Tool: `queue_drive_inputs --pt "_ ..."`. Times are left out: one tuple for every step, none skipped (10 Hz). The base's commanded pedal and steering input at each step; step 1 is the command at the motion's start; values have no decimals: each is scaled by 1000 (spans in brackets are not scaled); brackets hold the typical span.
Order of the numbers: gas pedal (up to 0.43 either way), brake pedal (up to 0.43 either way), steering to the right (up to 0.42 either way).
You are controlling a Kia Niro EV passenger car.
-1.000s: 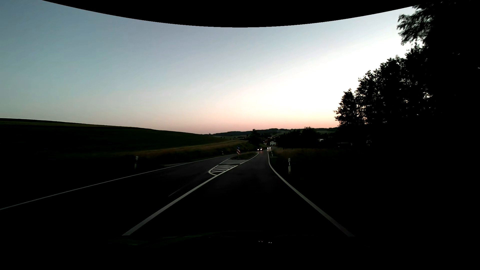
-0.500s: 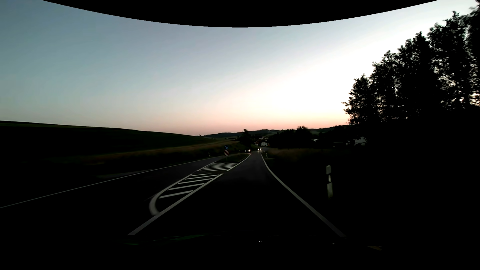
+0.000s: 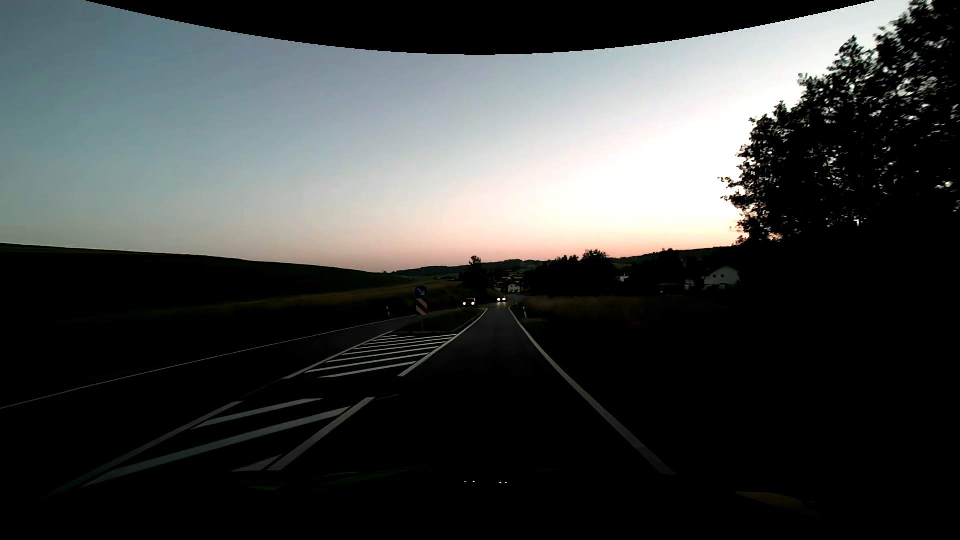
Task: Follow the waypoints while adhering to traffic rules and regulations
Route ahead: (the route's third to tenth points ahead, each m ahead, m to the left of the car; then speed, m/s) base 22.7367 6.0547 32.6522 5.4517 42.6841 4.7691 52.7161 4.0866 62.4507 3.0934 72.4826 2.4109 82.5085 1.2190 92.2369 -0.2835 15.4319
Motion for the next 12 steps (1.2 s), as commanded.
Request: queue_drive_inputs --pt "0 165 21" --pt "0 165 19" --pt "0 165 16" --pt "0 165 13" --pt "0 159 11" --pt "0 159 10" --pt "0 159 8" --pt "0 165 8" --pt "0 165 7" --pt "0 159 6" --pt "0 165 5" --pt "0 165 4"
